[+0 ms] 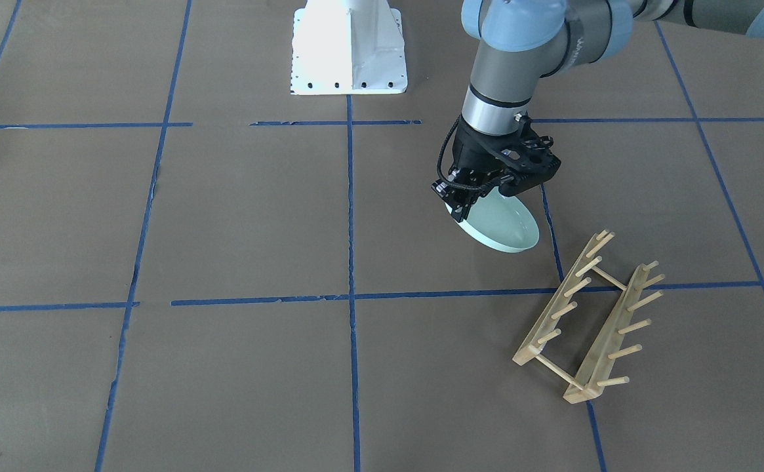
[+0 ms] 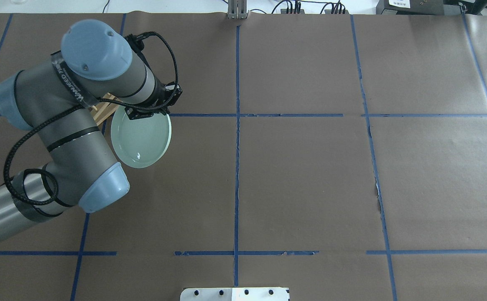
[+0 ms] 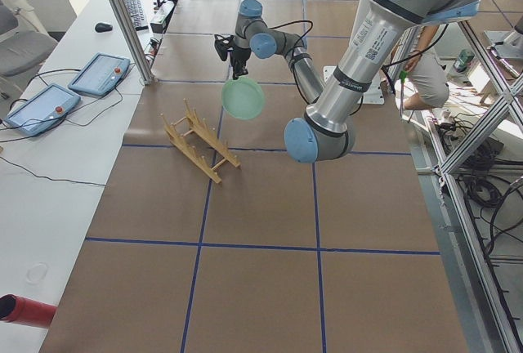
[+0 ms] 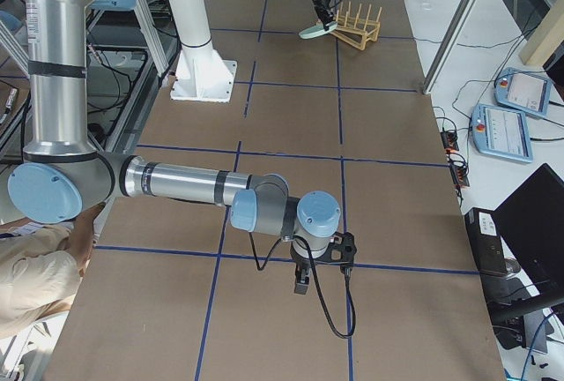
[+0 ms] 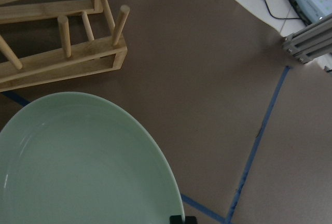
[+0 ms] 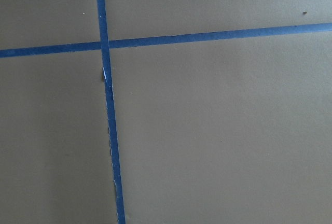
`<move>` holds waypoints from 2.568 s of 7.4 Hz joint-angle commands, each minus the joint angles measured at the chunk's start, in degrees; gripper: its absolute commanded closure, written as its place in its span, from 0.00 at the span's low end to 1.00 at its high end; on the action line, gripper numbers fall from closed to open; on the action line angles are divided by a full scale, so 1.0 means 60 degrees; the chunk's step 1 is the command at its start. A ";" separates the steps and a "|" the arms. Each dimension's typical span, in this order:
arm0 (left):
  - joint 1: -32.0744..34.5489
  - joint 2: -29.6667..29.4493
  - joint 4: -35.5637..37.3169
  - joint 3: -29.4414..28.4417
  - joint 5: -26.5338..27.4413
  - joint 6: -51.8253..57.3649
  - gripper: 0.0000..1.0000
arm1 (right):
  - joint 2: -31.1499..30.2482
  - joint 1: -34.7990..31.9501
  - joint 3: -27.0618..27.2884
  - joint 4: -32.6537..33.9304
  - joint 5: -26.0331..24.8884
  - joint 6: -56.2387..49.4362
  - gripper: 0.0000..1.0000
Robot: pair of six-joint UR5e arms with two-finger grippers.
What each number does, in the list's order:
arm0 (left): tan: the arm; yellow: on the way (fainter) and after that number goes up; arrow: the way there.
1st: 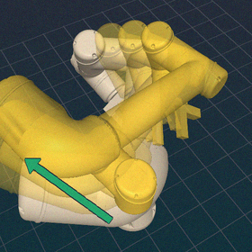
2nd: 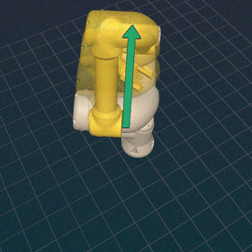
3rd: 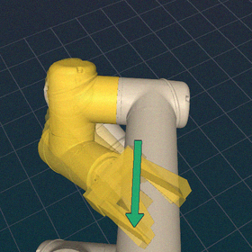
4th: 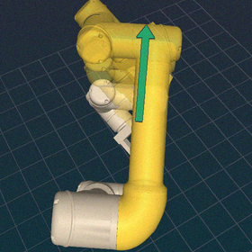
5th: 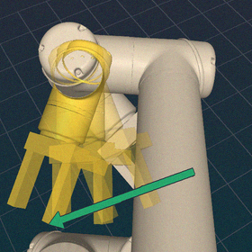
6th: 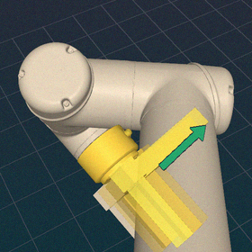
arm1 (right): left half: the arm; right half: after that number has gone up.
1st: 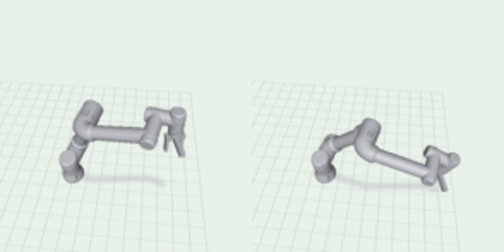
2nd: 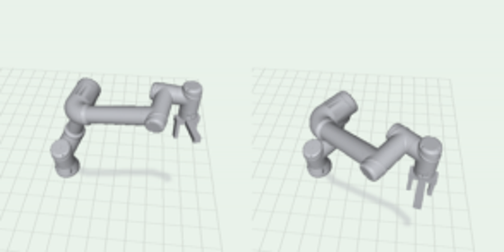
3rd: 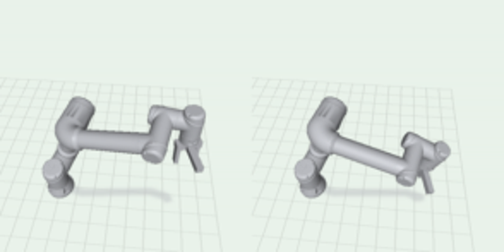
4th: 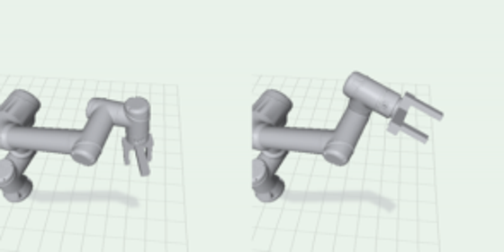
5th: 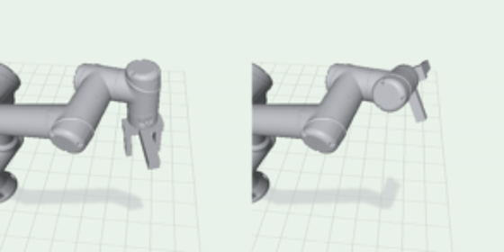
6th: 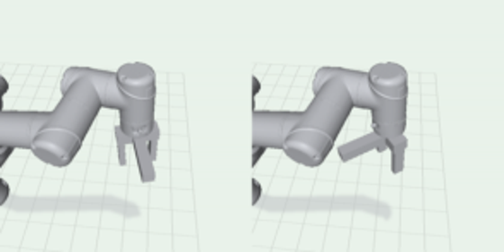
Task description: Place plate on table
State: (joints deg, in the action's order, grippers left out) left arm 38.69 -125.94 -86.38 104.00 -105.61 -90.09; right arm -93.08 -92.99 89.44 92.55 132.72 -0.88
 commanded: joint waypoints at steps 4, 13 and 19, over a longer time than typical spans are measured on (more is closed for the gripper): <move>-0.0955 -0.0059 0.0494 0.0169 0.0024 0.0396 0.00 | 0.0000 0.0000 0.0005 0.0000 0.0000 0.0000 0.00; 0.8064 0.4519 0.0845 -0.0043 -0.3987 1.4910 0.00 | 0.0000 0.0000 0.0005 0.0000 0.0000 0.0000 0.00; 0.8771 0.5683 0.1227 -0.1058 -0.4397 1.5777 0.00 | 0.0000 0.0000 -0.0010 0.0000 0.0000 0.0000 0.00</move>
State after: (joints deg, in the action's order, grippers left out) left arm 91.24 -92.82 -78.92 98.08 -130.68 3.96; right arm -93.08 -92.99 89.40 92.55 132.72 -0.88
